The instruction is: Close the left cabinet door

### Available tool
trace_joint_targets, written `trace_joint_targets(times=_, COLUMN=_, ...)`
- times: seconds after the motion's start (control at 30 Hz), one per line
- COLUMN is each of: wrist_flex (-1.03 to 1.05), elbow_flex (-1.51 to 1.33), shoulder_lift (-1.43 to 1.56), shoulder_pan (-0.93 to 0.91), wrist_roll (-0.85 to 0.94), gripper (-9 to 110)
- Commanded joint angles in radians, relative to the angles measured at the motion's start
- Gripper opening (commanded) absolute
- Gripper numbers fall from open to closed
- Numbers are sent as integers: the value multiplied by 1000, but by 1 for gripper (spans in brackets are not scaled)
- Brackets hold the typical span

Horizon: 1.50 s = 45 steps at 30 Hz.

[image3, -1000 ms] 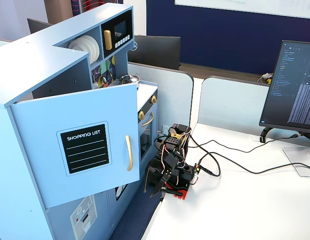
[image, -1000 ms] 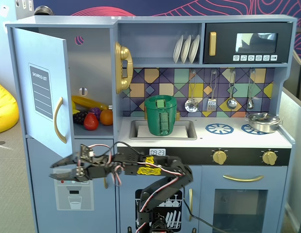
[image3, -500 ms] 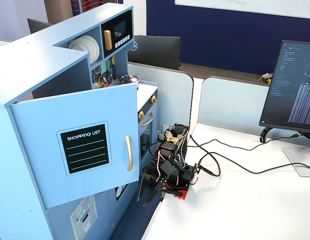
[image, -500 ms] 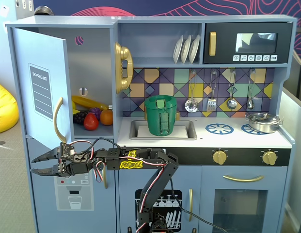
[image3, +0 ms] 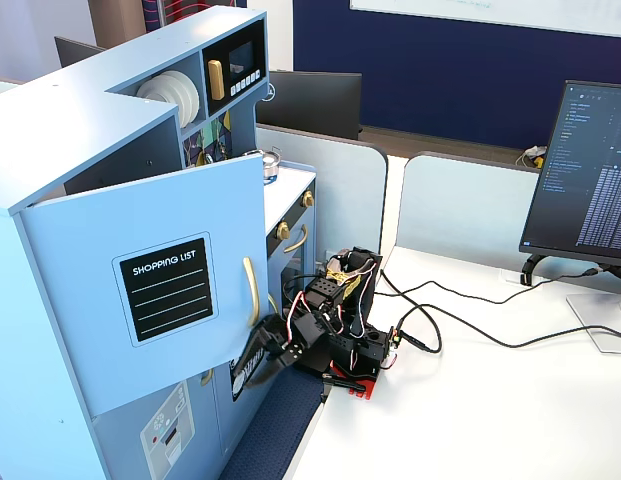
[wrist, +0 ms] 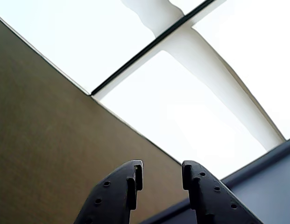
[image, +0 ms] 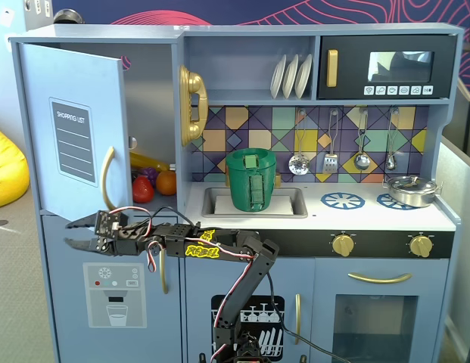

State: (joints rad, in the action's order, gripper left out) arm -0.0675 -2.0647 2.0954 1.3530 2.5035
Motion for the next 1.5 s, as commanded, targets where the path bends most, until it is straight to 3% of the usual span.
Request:
trace_joint_targets(times=0.0, wrist_flex=-37, elbow_flex=9, shoulder_lift=64, shoulder_pan=-115, wrist_roll=9, gripper=0)
trace_joint_targets(times=0.3, wrist_flex=-49, elbow_flex=58, shoulder_lift=49, shoulder_pan=-440, wrist_roll=3, gripper=0)
trace_joint_targets(times=0.5, wrist_flex=-55, elbow_flex=91, shoulder_lift=18, shoulder_pan=-561, wrist_roll=-9, gripper=0)
trace_joint_targets(times=0.73, wrist_flex=-26, elbow_flex=49, shoulder_lift=94, shoulder_pan=-482, wrist_roll=-83, gripper=0)
trace_joint_targets(times=0.97, wrist_flex=276, elbow_flex=-107, shoulder_lift=376, shoulder_pan=-468, wrist_roll=-242, gripper=0)
trace_joint_targets(times=1.07, wrist_flex=411, elbow_flex=-198, shoulder_lift=523, shoulder_pan=-592, wrist_roll=-298, gripper=0)
trace_joint_targets(times=1.3, wrist_flex=811, elbow_flex=-359, shoulder_lift=756, shoulder_pan=-1098, wrist_roll=-477, gripper=0)
trace_joint_targets(times=1.47, wrist_flex=985, elbow_flex=-589, shoulder_lift=899, shoulder_pan=-1350, wrist_roll=-601, gripper=0)
